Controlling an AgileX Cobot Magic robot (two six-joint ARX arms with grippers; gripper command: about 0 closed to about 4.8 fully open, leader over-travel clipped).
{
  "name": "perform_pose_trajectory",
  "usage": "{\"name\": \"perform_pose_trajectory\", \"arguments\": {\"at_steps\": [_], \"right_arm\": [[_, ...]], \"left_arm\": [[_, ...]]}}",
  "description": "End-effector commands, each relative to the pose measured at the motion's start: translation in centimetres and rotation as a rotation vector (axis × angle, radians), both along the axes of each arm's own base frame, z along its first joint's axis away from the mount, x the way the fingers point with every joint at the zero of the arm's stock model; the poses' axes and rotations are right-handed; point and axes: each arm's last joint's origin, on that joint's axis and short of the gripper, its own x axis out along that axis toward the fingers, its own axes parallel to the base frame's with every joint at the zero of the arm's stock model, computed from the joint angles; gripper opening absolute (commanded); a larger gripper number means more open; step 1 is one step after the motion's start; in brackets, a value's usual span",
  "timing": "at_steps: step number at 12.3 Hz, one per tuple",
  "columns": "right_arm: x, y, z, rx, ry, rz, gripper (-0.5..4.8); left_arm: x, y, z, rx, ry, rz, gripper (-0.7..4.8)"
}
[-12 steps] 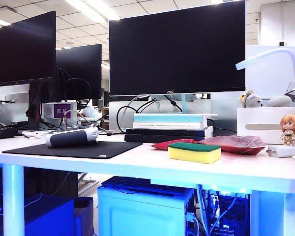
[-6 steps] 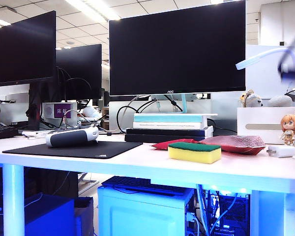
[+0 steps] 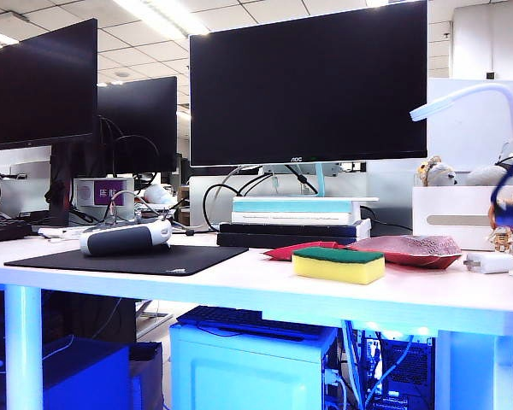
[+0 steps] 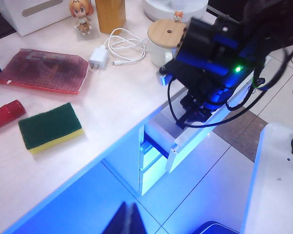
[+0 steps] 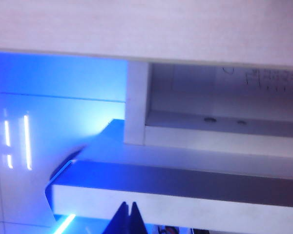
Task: Open the drawer, place the cleaning sponge inside, then close the drawer.
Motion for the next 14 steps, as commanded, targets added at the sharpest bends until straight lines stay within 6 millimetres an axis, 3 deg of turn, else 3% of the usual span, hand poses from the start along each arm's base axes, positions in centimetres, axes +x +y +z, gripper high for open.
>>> {"name": "perform_pose_trajectory", "arguments": {"at_steps": [1, 11, 14], "right_arm": [[0.5, 0.1, -1.2, -0.015, 0.047, 0.000, -0.06], [1.4, 0.1, -2.0, -0.067, 0.021, -0.013, -0.06], [1.7, 0.2, -3.4, -0.068, 0.077, -0.009, -0.06]], "left_arm": [[-0.1, 0.1, 0.1, 0.001, 0.004, -0.005, -0.05], [-0.2, 0.1, 0.0, 0.013, 0.017, -0.005, -0.05], [-0.2, 0.1, 0.0, 0.013, 0.017, -0.005, -0.05]]}}
